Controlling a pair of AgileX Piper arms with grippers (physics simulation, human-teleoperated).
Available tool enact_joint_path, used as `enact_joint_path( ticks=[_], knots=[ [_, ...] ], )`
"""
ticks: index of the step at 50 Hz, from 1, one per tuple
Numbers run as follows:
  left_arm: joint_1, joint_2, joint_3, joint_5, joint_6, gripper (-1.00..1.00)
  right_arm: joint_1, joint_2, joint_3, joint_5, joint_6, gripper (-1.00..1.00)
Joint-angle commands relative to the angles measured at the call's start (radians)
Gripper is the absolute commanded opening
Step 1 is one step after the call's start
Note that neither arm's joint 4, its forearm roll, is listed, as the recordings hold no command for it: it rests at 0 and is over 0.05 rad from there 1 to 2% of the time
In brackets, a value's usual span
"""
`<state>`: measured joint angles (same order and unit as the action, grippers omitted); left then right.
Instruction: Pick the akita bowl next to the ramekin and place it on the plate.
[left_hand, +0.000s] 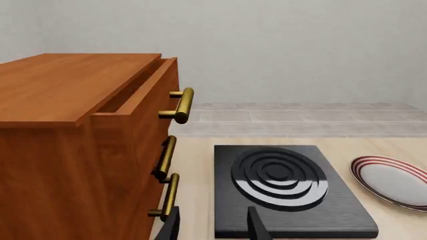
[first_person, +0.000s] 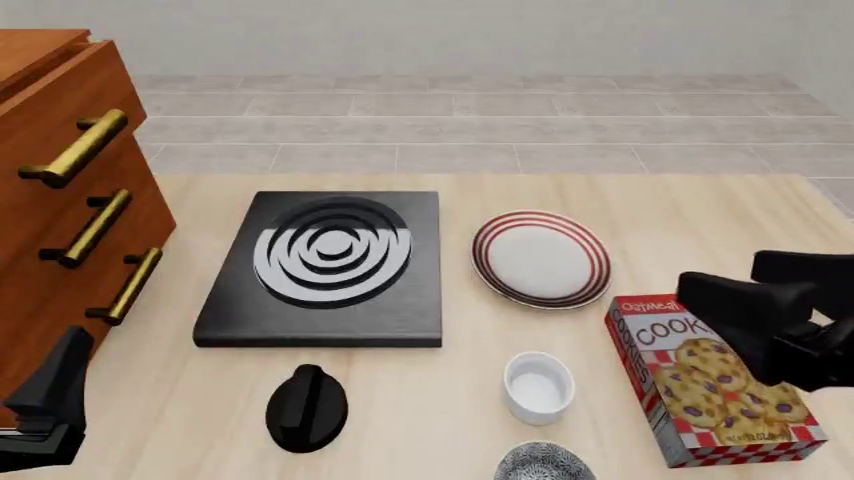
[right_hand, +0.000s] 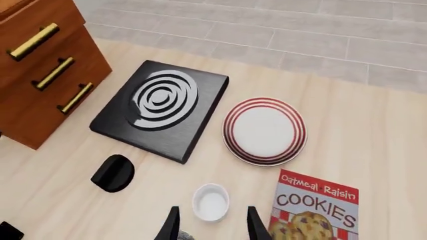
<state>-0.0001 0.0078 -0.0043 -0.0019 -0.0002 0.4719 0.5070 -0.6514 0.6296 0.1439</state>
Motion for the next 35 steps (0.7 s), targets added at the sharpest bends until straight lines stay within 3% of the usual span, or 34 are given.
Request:
enact_joint_path(
  ticks=[1,2,6,14,28,35],
  knots=[
    [0.0,0.0,0.0,0.0,0.0,1.0,0.04,0.059,-0.066,0.079,0.062,1.0],
    [0.0,0.0,0.0,0.0,0.0,1.0,0.043,0.068,-0.066,0.086,0.079,1.0],
    [0.0,0.0,0.0,0.0,0.0,1.0,0.001,0.107,-0.064,0.126,0.051,1.0],
    [0.0,0.0,0.0,0.0,0.0,1.0,0.035,0.126,0.005,0.139,0.148,1.0],
    [0.0,0.0,0.0,0.0,0.0,1.0,0.045,0.106,0.062,0.122,0.16,1.0],
    [0.0,0.0,0.0,0.0,0.0,1.0,0.051,0.116,0.115,0.068,0.17,1.0]
  ],
)
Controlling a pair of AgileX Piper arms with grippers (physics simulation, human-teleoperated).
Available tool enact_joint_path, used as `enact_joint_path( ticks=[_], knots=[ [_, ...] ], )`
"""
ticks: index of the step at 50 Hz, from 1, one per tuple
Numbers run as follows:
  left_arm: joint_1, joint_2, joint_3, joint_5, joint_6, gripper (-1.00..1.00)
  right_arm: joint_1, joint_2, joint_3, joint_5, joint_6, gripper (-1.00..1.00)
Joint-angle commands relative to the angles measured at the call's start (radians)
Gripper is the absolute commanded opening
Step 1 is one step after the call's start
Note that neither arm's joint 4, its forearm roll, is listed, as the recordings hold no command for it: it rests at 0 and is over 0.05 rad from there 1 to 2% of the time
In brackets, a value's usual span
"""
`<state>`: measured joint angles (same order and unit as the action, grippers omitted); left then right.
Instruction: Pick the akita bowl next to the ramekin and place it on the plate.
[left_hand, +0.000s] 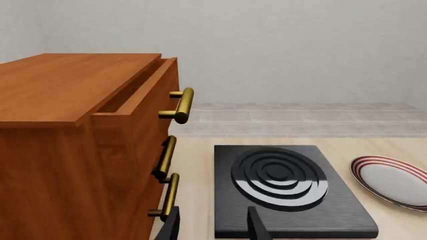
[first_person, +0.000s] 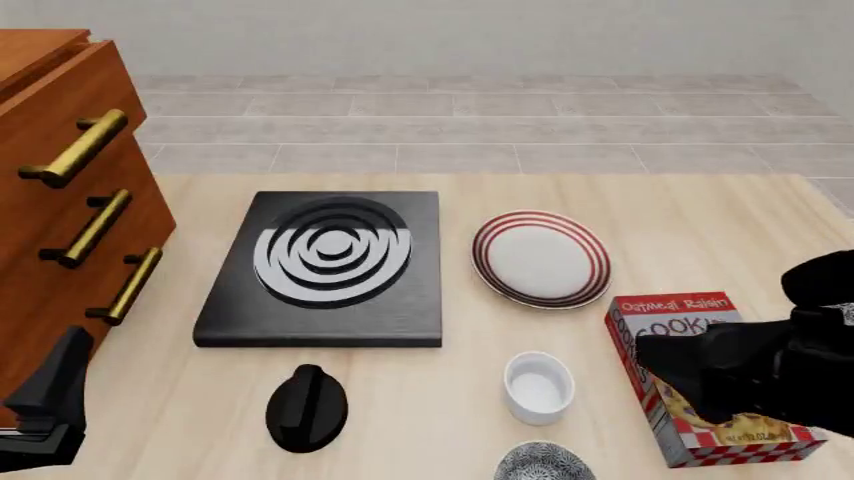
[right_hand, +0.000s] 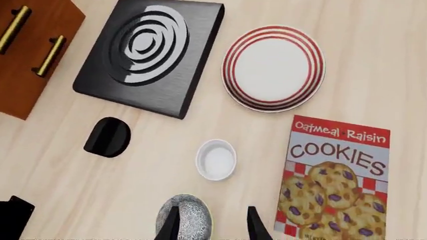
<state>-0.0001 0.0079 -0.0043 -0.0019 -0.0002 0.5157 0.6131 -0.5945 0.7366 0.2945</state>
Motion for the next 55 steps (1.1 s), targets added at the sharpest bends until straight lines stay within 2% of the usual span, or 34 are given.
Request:
enact_joint_path(
  ticks=[1,7,22,30,40,55],
  knots=[
    [0.0,0.0,0.0,0.0,0.0,1.0,0.012,0.008,0.067,-0.046,0.034,1.0],
    [0.0,0.0,0.0,0.0,0.0,1.0,0.009,0.004,0.084,-0.067,0.028,1.0],
    [0.0,0.0,0.0,0.0,0.0,1.0,0.06,0.04,0.175,-0.171,0.102,1.0],
    [0.0,0.0,0.0,0.0,0.0,1.0,0.07,0.084,0.243,-0.251,0.128,1.0],
    [0.0,0.0,0.0,0.0,0.0,1.0,0.076,0.102,0.285,-0.297,0.153,1.0],
    [0.0,0.0,0.0,0.0,0.0,1.0,0.127,0.178,0.361,-0.413,0.199,1.0]
  ],
)
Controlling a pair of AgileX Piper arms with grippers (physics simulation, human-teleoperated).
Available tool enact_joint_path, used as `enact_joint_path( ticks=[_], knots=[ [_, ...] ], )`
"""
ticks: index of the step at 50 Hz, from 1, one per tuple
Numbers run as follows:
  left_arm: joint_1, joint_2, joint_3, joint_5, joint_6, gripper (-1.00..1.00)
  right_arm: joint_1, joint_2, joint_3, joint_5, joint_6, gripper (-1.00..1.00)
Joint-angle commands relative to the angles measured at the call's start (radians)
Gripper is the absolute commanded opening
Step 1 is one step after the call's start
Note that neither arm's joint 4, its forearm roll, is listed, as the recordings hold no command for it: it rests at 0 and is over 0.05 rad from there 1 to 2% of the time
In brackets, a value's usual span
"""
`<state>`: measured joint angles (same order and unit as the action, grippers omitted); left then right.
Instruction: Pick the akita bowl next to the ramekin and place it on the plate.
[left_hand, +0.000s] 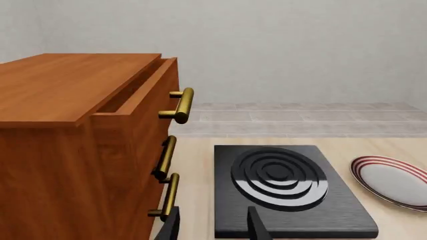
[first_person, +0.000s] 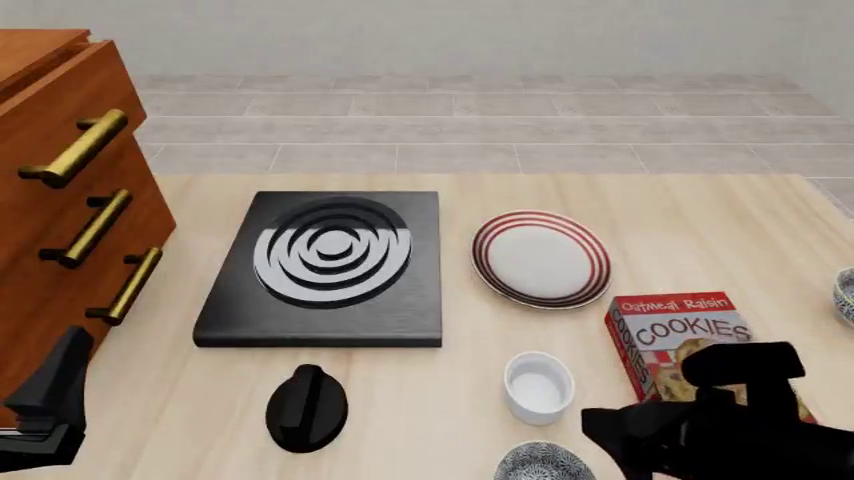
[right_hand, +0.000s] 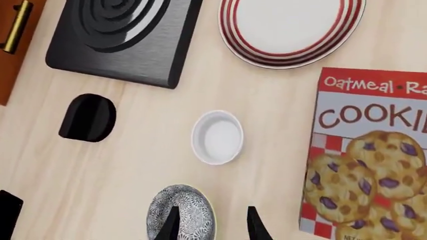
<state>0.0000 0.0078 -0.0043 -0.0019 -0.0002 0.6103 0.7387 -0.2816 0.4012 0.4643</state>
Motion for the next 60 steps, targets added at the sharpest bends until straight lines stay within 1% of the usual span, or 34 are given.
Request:
enact_joint_path(
  ticks=[1,10,27,37,50,53,57,60],
  knots=[
    [0.0,0.0,0.0,0.0,0.0,1.0,0.034,0.056,0.049,-0.081,0.031,1.0],
    [0.0,0.0,0.0,0.0,0.0,1.0,0.046,0.089,0.055,-0.118,0.037,1.0],
    [0.0,0.0,0.0,0.0,0.0,1.0,0.069,0.182,0.112,-0.244,0.069,1.0],
    [0.0,0.0,0.0,0.0,0.0,1.0,0.074,0.209,0.128,-0.276,0.077,1.0],
    [0.0,0.0,0.0,0.0,0.0,1.0,0.088,0.238,0.128,-0.292,0.079,1.0],
    [0.0,0.0,0.0,0.0,0.0,1.0,0.095,0.267,0.134,-0.318,0.084,1.0],
    [0.0,0.0,0.0,0.0,0.0,1.0,0.105,0.34,0.151,-0.392,0.093,1.0],
    [0.0,0.0,0.0,0.0,0.0,1.0,0.111,0.36,0.15,-0.407,0.096,1.0]
  ],
)
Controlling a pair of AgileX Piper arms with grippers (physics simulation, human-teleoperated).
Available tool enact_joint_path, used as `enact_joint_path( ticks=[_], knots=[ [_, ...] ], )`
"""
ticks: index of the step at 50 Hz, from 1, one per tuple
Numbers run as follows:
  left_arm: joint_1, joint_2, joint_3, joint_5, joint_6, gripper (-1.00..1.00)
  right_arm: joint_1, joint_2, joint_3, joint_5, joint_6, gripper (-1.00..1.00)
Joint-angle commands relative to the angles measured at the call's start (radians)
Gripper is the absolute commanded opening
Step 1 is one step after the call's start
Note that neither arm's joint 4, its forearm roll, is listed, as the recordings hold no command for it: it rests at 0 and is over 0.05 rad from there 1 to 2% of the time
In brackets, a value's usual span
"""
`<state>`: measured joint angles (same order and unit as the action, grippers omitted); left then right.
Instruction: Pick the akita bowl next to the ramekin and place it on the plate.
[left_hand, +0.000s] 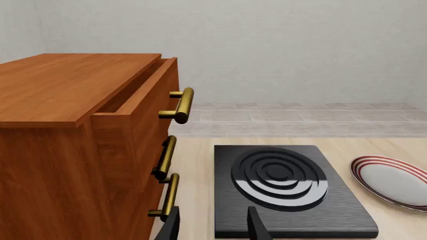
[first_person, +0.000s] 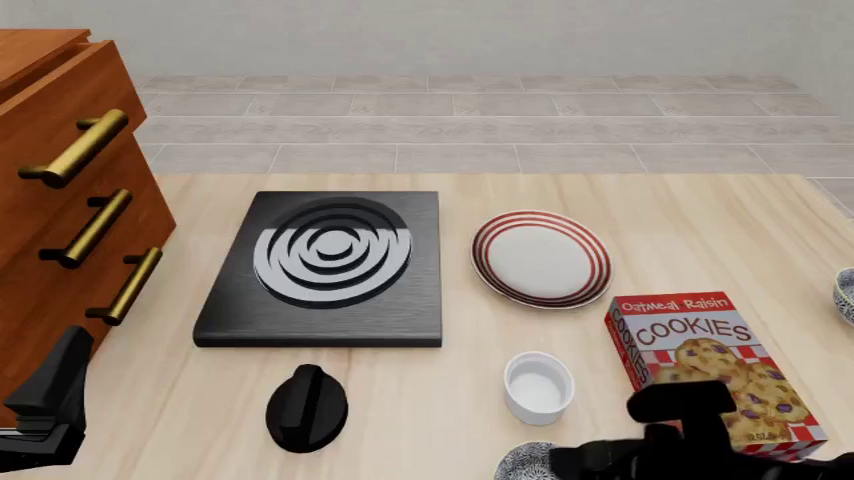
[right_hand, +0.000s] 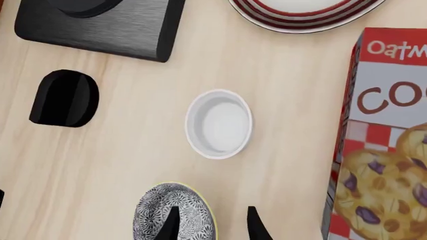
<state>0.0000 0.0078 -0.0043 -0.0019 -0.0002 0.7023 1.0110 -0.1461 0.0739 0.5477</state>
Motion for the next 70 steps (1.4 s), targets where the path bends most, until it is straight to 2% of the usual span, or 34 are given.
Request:
enact_joint_path(
  ticks=[1,30,37,42,43,44,45,47,48,58,59,62,63,66,70],
  knots=[
    [0.0,0.0,0.0,0.0,0.0,1.0,0.019,0.09,0.013,-0.08,0.013,1.0],
    [0.0,0.0,0.0,0.0,0.0,1.0,0.044,0.226,0.055,-0.229,0.044,1.0],
    [0.0,0.0,0.0,0.0,0.0,1.0,0.049,0.224,0.05,-0.224,0.042,1.0],
    [0.0,0.0,0.0,0.0,0.0,1.0,0.059,0.267,0.058,-0.269,0.049,1.0],
    [0.0,0.0,0.0,0.0,0.0,1.0,0.066,0.276,0.063,-0.282,0.059,-1.0],
    [0.0,0.0,0.0,0.0,0.0,1.0,0.066,0.276,0.063,-0.283,0.059,-1.0],
    [0.0,0.0,0.0,0.0,0.0,1.0,0.104,0.279,0.076,-0.306,0.105,-1.0],
    [0.0,0.0,0.0,0.0,0.0,1.0,0.124,0.247,0.069,-0.286,0.106,-1.0],
    [0.0,0.0,0.0,0.0,0.0,1.0,0.104,0.243,0.065,-0.273,0.091,-1.0],
    [0.0,0.0,0.0,0.0,0.0,1.0,0.104,0.202,0.05,-0.227,0.082,-1.0],
    [0.0,0.0,0.0,0.0,0.0,1.0,0.097,0.176,0.037,-0.195,0.062,-1.0],
    [0.0,0.0,0.0,0.0,0.0,1.0,0.1,0.139,0.021,-0.153,0.057,-1.0],
    [0.0,0.0,0.0,0.0,0.0,1.0,0.076,0.095,-0.007,-0.097,0.001,-1.0],
    [0.0,0.0,0.0,0.0,0.0,1.0,0.083,0.055,-0.035,-0.043,-0.009,-1.0],
    [0.0,0.0,0.0,0.0,0.0,1.0,0.077,0.043,-0.049,-0.025,-0.03,-1.0]
  ],
)
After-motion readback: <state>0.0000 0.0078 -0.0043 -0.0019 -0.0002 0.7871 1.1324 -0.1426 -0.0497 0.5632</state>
